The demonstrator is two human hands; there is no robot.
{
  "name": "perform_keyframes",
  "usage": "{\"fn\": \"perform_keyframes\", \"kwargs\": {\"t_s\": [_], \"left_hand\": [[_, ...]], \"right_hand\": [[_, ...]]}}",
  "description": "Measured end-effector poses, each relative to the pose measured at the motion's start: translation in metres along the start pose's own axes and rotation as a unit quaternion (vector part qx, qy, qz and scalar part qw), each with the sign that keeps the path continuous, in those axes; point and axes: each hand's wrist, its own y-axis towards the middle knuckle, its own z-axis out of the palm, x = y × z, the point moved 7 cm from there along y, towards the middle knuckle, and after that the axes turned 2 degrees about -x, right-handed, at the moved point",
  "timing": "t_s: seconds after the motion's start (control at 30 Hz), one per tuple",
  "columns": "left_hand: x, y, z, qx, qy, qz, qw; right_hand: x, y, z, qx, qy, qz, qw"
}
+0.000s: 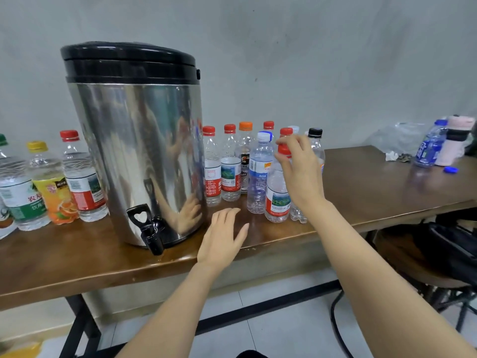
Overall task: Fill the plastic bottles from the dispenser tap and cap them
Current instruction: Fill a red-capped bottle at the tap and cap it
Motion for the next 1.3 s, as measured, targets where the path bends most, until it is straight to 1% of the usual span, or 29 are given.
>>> {"fn": "perform_keyframes", "kwargs": {"t_s": [0.07, 0.13, 0.27, 0.33, 0.4, 0.47, 0.5, 0.53, 0.6, 0.63, 0.67, 0.7, 0.8, 0.87, 0.93, 1.03, 1.13, 1.2, 1.23, 1.3], "left_hand": [[-0.001, -0.002, -0.013, -0.024, -0.094, -0.027, 0.995], [-0.013, -0.005, -0.03, -0.055, -0.189, -0.041, 0.98], [-0.05, -0.009, -0.068, -0.072, -0.334, -0.042, 0.939], [-0.061, -0.012, -0.088, -0.085, -0.366, -0.049, 0.925], [-0.061, -0.017, -0.105, -0.101, -0.374, -0.069, 0.919], [-0.054, -0.026, -0.113, -0.107, -0.371, -0.091, 0.918], [-0.049, -0.033, -0.115, -0.106, -0.357, -0.101, 0.923], [-0.045, -0.04, -0.115, -0.103, -0.328, -0.112, 0.932], [-0.036, -0.056, -0.116, -0.093, -0.249, -0.132, 0.955], [-0.033, -0.064, -0.116, -0.088, -0.213, -0.14, 0.963], [-0.03, -0.072, -0.116, -0.084, -0.185, -0.145, 0.968], [-0.027, -0.079, -0.116, -0.084, -0.163, -0.149, 0.972], [-0.018, -0.094, -0.114, -0.084, -0.144, -0.158, 0.973], [-0.01, -0.101, -0.111, -0.082, -0.167, -0.175, 0.967], [-0.002, -0.107, -0.107, -0.073, -0.193, -0.2, 0.958], [0.007, -0.115, -0.1, -0.057, -0.238, -0.223, 0.944], [0.014, -0.122, -0.093, -0.043, -0.284, -0.247, 0.926], [0.017, -0.126, -0.089, -0.041, -0.297, -0.259, 0.918], [0.019, -0.129, -0.088, -0.046, -0.298, -0.264, 0.916], [0.026, -0.136, -0.084, -0.061, -0.294, -0.279, 0.912]], "right_hand": [[0.018, -0.007, -0.012, -0.006, -0.004, -0.032, 0.999], [0.037, -0.011, -0.02, 0.0, 0.022, -0.051, 0.998], [0.073, -0.013, -0.023, 0.044, 0.155, -0.02, 0.987], [0.089, -0.015, -0.019, 0.078, 0.225, 0.008, 0.971], [0.101, -0.022, -0.01, 0.132, 0.276, 0.026, 0.952], [0.107, -0.031, 0.001, 0.186, 0.276, 0.028, 0.943], [0.107, -0.034, 0.006, 0.204, 0.242, 0.022, 0.948], [0.108, -0.037, 0.01, 0.215, 0.182, 0.011, 0.959], [0.105, -0.042, 0.017, 0.229, 0.026, -0.012, 0.973], [0.105, -0.045, 0.02, 0.241, -0.041, -0.019, 0.97], [0.106, -0.049, 0.026, 0.26, -0.077, -0.023, 0.962], [0.107, -0.054, 0.032, 0.284, -0.087, -0.026, 0.955], [0.111, -0.068, 0.048, 0.341, -0.036, -0.032, 0.939], [0.113, -0.076, 0.054, 0.374, 0.022, -0.033, 0.926], [0.116, -0.082, 0.058, 0.414, 0.074, -0.045, 0.906], [0.115, -0.09, 0.065, 0.468, 0.115, -0.066, 0.874], [0.11, -0.091, 0.071, 0.483, 0.177, -0.022, 0.857], [0.102, -0.088, 0.076, 0.461, 0.206, 0.018, 0.863], [0.095, -0.087, 0.079, 0.444, 0.193, 0.03, 0.874], [0.079, -0.09, 0.09, 0.418, 0.122, 0.045, 0.899]]}}
